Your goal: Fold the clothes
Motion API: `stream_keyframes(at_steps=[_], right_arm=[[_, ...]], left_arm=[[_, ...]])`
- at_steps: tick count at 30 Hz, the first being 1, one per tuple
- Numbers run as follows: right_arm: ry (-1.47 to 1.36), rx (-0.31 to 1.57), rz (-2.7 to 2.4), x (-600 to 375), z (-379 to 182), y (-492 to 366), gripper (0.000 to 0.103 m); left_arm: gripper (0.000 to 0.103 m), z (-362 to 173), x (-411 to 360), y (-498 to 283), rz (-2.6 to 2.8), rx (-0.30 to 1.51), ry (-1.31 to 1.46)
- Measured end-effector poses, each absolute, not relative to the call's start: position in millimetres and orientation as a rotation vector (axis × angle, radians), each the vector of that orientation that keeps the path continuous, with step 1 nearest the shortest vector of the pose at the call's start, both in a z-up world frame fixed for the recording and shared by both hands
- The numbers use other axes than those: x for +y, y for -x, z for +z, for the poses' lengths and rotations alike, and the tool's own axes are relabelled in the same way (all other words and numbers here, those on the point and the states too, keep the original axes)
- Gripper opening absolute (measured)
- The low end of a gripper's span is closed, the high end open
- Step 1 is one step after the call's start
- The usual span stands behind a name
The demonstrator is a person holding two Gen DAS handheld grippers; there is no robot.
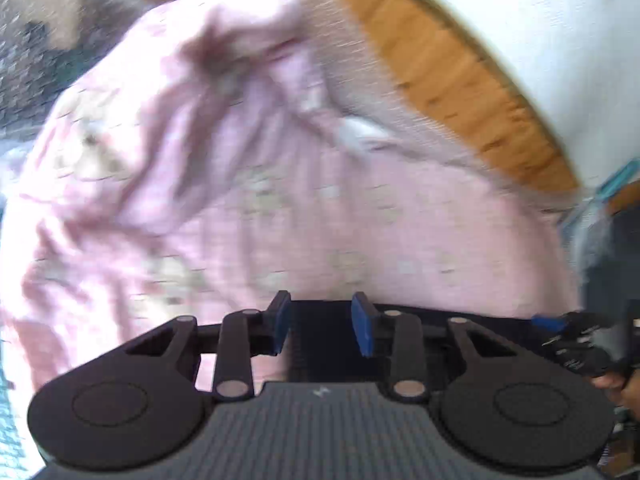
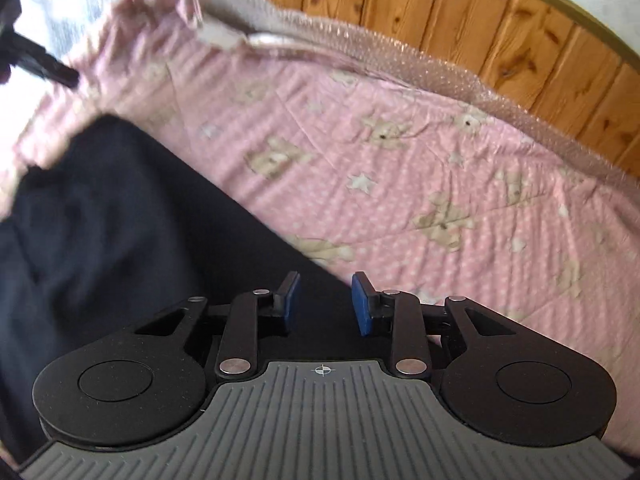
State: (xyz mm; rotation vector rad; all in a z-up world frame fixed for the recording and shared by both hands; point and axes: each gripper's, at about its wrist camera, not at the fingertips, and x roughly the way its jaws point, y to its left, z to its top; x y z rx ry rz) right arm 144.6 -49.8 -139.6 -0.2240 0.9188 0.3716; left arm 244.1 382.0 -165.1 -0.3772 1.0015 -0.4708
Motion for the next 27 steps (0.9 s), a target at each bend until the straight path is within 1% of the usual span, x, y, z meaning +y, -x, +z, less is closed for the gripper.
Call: stream_keyframes(at_steps=[1,2,3,4,5,6,7,8,9,10,11,12,13,14,16,17,18,19,20,21,22,23,24,25,26,27], right_arm=[[0.164,0.923,0.387,-50.1,-137.8,-135.7,0.032],[0.115,0.938,0.397,-49.2,-141.5,-125.9,0.033],[0.086,0.958,0.386,-50.6,-147.6,-116.2,0.034],[0.059,0.977,0.371,-52.9,-154.0,-106.6,0.034],[0.048,0.997,0.333,-61.9,-162.0,-96.9,0.034],[0.036,1.017,0.295,-70.9,-170.1,-87.2,0.037],[0.025,1.037,0.257,-79.9,-178.1,-77.5,0.044],[0.012,1.055,0.219,-89.7,-185.4,-67.8,0.047],[-0.019,1.062,0.193,-106.4,-186.2,-57.9,0.047],[-0.050,1.070,0.166,-123.1,-187.0,-48.0,0.046],[-0.080,1.074,0.140,-139.4,-186.8,-38.2,0.046],[-0.104,1.055,0.123,-151.8,-177.9,-29.8,0.048],[-0.130,1.015,0.130,-162.7,-167.2,-20.4,0.047],[-0.148,0.990,0.135,-171.1,-159.0,-13.1,0.047],[-0.130,0.989,0.152,-182.6,-158.5,-2.2,0.048],[-0.109,0.999,0.165,-187.8,-161.9,2.5,0.048],[-0.085,1.011,0.177,-193.6,-166.2,7.5,0.049],[-0.045,1.047,0.173,-203.9,-179.2,13.7,0.049],[-0.009,1.076,0.171,-214.9,-191.2,20.4,0.049],[-0.015,1.058,0.177,-230.7,-195.4,30.7,0.046],[-0.021,1.039,0.183,-246.5,-199.6,41.1,0.041],[-0.028,1.023,0.185,-262.0,-203.2,50.6,0.038],[-0.048,1.030,0.148,-274.1,-201.1,53.3,0.038],[-0.064,1.034,0.113,-285.7,-198.7,56.0,0.038],[-0.045,1.009,0.099,-292.9,-193.0,59.7,0.039],[-0.041,0.966,0.096,-300.4,-186.5,63.7,0.041]], left_arm=[[0.047,-165.1,370.1,-239.4,-0.503,1.001,0.371],[0.049,-173.2,356.0,-236.4,-0.514,1.029,0.343],[0.049,-186.3,342.1,-234.1,-0.509,1.073,0.310],[0.048,-199.9,331.3,-231.3,-0.497,1.117,0.279],[0.037,-213.5,327.7,-225.5,-0.479,1.136,0.260],[0.035,-222.2,330.2,-217.3,-0.467,1.125,0.274],[0.035,-225.0,336.5,-211.6,-0.450,1.127,0.316],[0.035,-225.1,342.8,-205.1,-0.422,1.129,0.359],[0.036,-220.6,349.0,-197.2,-0.374,1.131,0.404],[0.044,-213.2,351.4,-186.7,-0.356,1.122,0.429],[0.049,-201.0,348.0,-172.1,-0.385,1.096,0.421],[0.057,-188.8,344.5,-157.5,-0.414,1.069,0.414],[0.065,-179.5,338.7,-141.8,-0.444,1.055,0.399],[0.069,-174.8,328.9,-124.3,-0.475,1.063,0.372],[0.069,-178.3,309.8,-94.6,-0.505,1.123,0.314],[0.068,-187.6,303.8,-80.7,-0.484,1.171,0.267],[0.063,-198.8,300.9,-68.5,-0.445,1.199,0.216],[0.050,-204.1,302.6,-56.6,-0.413,1.179,0.188],[0.039,-203.4,306.6,-48.3,-0.380,1.151,0.186],[0.029,-202.9,311.2,-45.8,-0.319,1.167,0.209],[0.009,-200.1,315.6,-45.6,-0.236,1.191,0.245],[0.006,-194.3,315.4,-43.2,-0.168,1.195,0.261],[0.013,-183.7,307.6,-37.4,-0.127,1.168,0.246],[0.044,-173.0,299.9,-31.6,-0.086,1.141,0.232],[0.071,-163.0,288.3,-25.0,-0.076,1.113,0.218],[0.075,-154.0,270.5,-17.0,-0.115,1.083,0.206]])
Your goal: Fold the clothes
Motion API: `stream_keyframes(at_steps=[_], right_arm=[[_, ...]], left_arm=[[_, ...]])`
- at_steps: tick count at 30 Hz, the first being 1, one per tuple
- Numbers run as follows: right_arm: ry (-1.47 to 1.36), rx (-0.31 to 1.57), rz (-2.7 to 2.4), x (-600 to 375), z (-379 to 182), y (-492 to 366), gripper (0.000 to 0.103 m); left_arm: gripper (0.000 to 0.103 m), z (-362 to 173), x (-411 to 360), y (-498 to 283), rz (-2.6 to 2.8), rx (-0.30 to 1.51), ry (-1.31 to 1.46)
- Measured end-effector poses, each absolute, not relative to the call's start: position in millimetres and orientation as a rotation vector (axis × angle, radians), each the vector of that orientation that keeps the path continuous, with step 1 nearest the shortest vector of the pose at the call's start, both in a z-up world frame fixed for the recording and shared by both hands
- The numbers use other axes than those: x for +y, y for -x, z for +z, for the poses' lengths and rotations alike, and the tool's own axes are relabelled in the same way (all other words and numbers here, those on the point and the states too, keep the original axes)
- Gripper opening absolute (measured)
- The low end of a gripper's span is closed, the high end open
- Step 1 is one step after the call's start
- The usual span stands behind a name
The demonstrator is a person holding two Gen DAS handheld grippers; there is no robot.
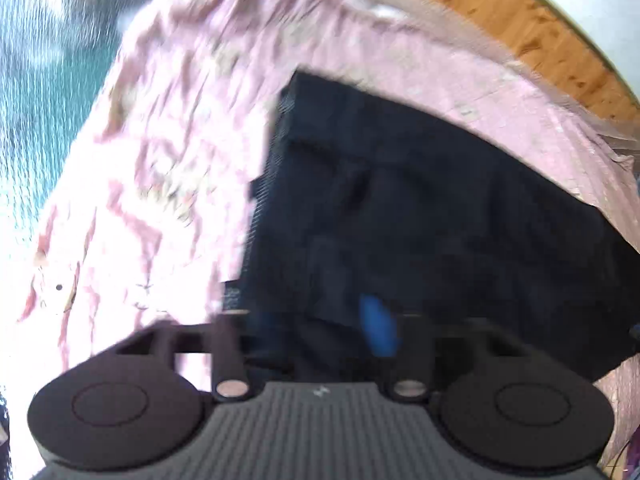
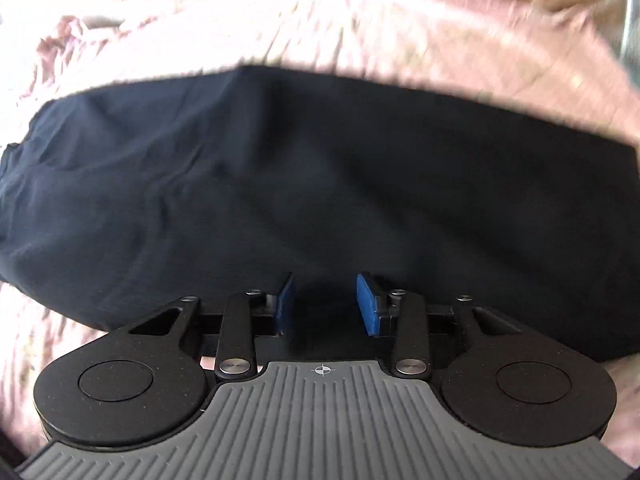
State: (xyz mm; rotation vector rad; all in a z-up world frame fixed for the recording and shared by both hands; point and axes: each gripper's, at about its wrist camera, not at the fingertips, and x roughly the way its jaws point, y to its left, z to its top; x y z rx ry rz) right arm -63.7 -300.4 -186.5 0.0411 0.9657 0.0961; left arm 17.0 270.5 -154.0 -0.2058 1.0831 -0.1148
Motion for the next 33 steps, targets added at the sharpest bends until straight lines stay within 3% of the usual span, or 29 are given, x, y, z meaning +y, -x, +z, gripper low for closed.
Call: stream_keyframes(at_steps=[3,7,8,11,16,23,28,33], right_arm=[[-0.045,0.917,0.064,-329.5,-187.9,72.6,0.059],[0.033,1.010,0.077,-376.4,-213.8,86.8,0.061],[0.055,1.015,0.097,-387.4,-214.6,92.2,0.061],[0.167,1.008,0.185,-412.4,-194.3,110.5,0.061],[0.525,0.929,0.339,-426.6,-154.6,149.2,0.065],[0.803,0.820,0.559,-386.3,-98.8,193.2,0.078],[0.821,0.743,0.661,-351.5,-81.9,210.6,0.086],[0.750,0.808,0.568,-348.3,-109.7,201.1,0.087]], left_arm=[[0.077,-165.8,229.2,-6.7,-0.122,1.132,0.135],[0.077,-203.6,224.0,2.9,0.030,1.217,0.033],[0.071,-205.0,227.2,7.1,0.047,1.218,0.042],[0.071,-184.0,236.8,22.1,0.032,1.219,0.150],[0.077,-125.1,216.7,64.3,-0.117,1.132,0.028],[0.083,-47.4,145.6,122.8,-0.366,1.017,-0.054],[0.083,-17.3,89.8,139.5,-0.469,0.963,-0.038],[0.090,-26.6,85.6,151.4,-0.398,0.902,0.079]])
